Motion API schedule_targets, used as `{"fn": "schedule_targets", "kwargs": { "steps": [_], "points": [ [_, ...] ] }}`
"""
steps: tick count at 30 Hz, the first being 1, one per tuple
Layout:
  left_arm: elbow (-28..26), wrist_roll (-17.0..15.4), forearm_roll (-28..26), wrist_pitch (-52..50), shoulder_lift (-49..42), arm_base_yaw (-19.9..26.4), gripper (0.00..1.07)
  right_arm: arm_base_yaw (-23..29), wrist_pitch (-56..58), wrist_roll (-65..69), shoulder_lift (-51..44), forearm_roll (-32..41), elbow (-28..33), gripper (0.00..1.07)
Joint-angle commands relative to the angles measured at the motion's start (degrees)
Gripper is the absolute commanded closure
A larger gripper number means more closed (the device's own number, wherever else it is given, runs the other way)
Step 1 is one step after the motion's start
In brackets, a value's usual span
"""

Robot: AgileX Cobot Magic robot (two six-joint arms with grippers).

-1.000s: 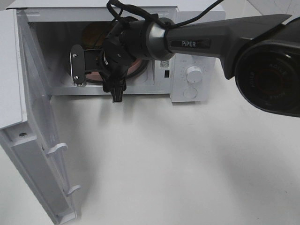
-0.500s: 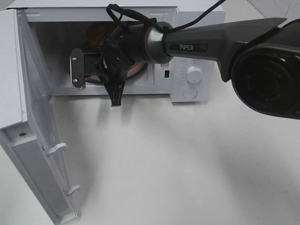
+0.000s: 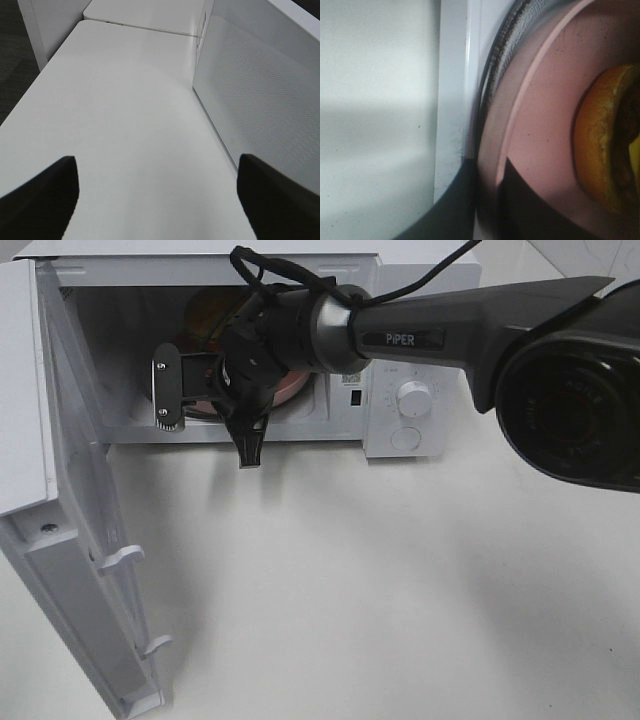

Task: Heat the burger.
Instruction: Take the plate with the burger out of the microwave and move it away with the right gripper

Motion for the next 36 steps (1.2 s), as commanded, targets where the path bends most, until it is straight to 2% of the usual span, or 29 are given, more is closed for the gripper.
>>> {"fn": "schedule_targets", "kwargs": {
  "steps": [1, 7, 21, 36],
  "points": [
    [0.2, -0.3, -0.2, -0.3, -1.0, 0.2, 0.25, -0.2, 0.7, -1.3, -1.2, 1.3, -0.1, 1.07],
    [0.2, -0.3, -0.2, -0.3, -1.0, 0.2, 0.25, -0.2, 0.9, -1.1, -4.2, 1.2, 1.3, 1.07],
    [0.2, -0.3, -0.2, -0.3, -1.0, 0.2, 0.25, -0.2, -12.0, -1.3, -13.9, -1.2, 16.5, 1.07],
    [0.2, -0.3, -0.2, -0.3, -1.0, 0.2, 0.25, -0.2, -15.5, -1.0, -19.3, -4.1, 26.2, 1.07]
  ]
}}
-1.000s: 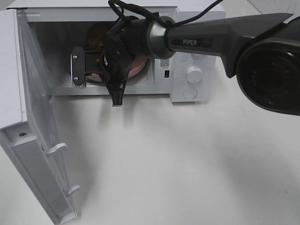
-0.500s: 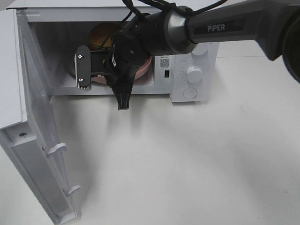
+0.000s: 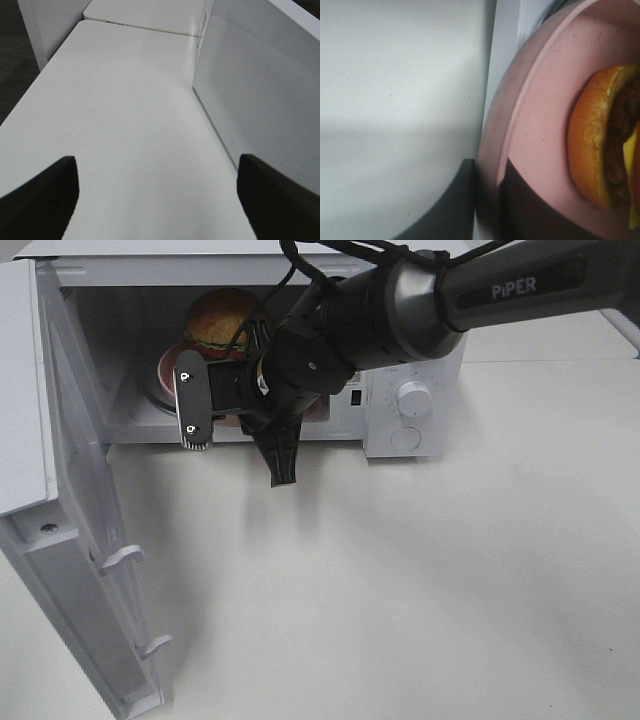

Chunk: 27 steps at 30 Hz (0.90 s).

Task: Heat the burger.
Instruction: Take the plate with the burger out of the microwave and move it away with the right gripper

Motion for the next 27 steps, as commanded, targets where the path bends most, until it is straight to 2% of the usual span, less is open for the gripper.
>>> {"fn": "schedule_targets", "kwargs": {
  "steps": [1, 6, 8, 14, 17, 19, 27],
  "points": [
    [0.2, -0.3, -0.2, -0.3, -1.0, 0.2, 0.25, -0.2, -4.5, -0.1, -3.0, -2.7, 0.9, 1.07],
    [0.2, -0.3, -0.2, -0.3, -1.0, 0.2, 0.25, -0.2, -5.7, -0.1, -5.0, -3.0, 4.0, 1.07],
    [0.2, -0.3, -0.2, -0.3, -1.0, 0.2, 0.25, -0.2, -9.3, -0.1, -7.7, -3.0, 8.0, 1.07],
    [0.2, -0.3, -0.2, -0.3, -1.0, 0.2, 0.25, -0.2, -12.5, -0.1, -11.5, -3.0, 14.3, 1.07],
    [0.2, -0.3, -0.2, -0.3, -1.0, 0.2, 0.25, -0.2, -13.1, -0.1, -12.1, -3.0, 15.2, 1.07],
    [0.2, -0.3, -0.2, -0.3, -1.0, 0.2, 0.25, -0.2, -14.4, -0.1, -14.3, -3.0, 18.6, 1.07],
    [0.2, -0.3, -0.2, -0.3, -1.0, 0.2, 0.25, -0.2, -15.6, -0.1, -17.9, -3.0, 23.7, 1.07]
  ]
}}
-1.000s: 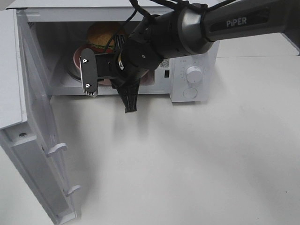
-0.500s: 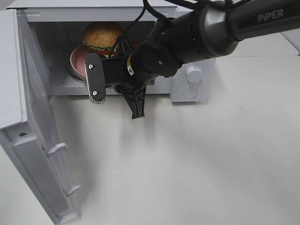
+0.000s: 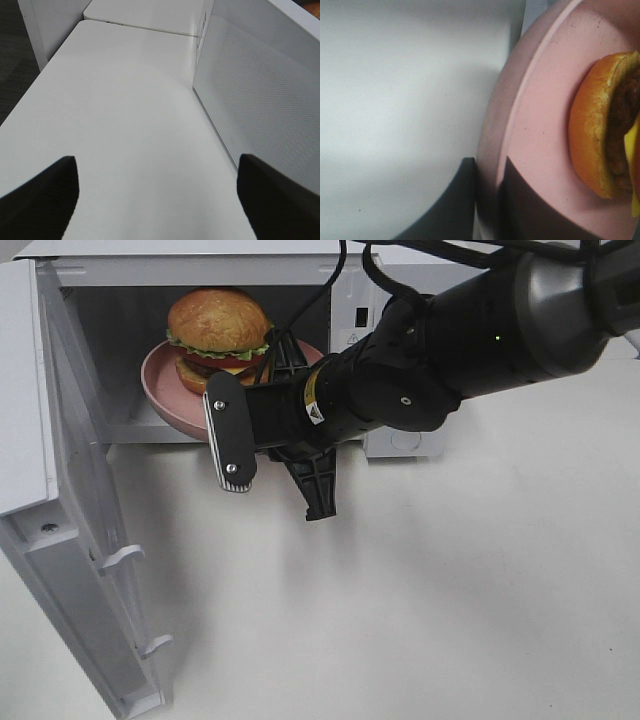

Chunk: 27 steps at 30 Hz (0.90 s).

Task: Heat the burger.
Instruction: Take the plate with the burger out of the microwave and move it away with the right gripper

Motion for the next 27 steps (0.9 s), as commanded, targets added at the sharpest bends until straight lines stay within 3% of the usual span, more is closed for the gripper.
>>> {"fn": "schedule_targets", "kwargs": {
  "steps": [1, 27],
  "points": [
    [0.2, -0.3, -0.2, -0.3, -1.0, 0.2, 0.25, -0.5, -3.0, 0.0, -3.6, -0.5, 2.1, 1.07],
    [0.2, -0.3, -0.2, -0.3, -1.0, 0.2, 0.25, -0.5, -3.6, -1.7, -22.4, -0.3, 22.4, 1.07]
  ]
}}
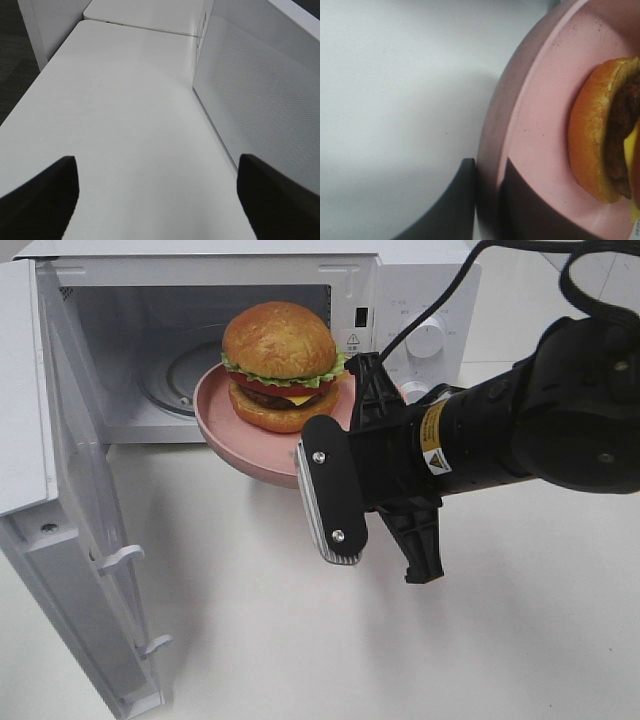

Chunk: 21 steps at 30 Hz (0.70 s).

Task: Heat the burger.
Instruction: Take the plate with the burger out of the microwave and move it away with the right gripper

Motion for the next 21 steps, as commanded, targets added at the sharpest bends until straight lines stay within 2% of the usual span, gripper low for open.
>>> {"fn": "schedule_targets", "kwargs": {
  "steps": [1, 21],
  "points": [
    [0.2, -0.3, -0.2, -0.3, -1.0, 0.2, 0.25, -0.4, -2.8, -0.2, -3.2, -0.5, 1.0, 1.07],
    [0.2, -0.3, -0.2, -0.3, -1.0, 0.2, 0.25, -0.4, 6.2, 0.2, -20.4, -0.2, 12.8, 1.07]
  ]
}}
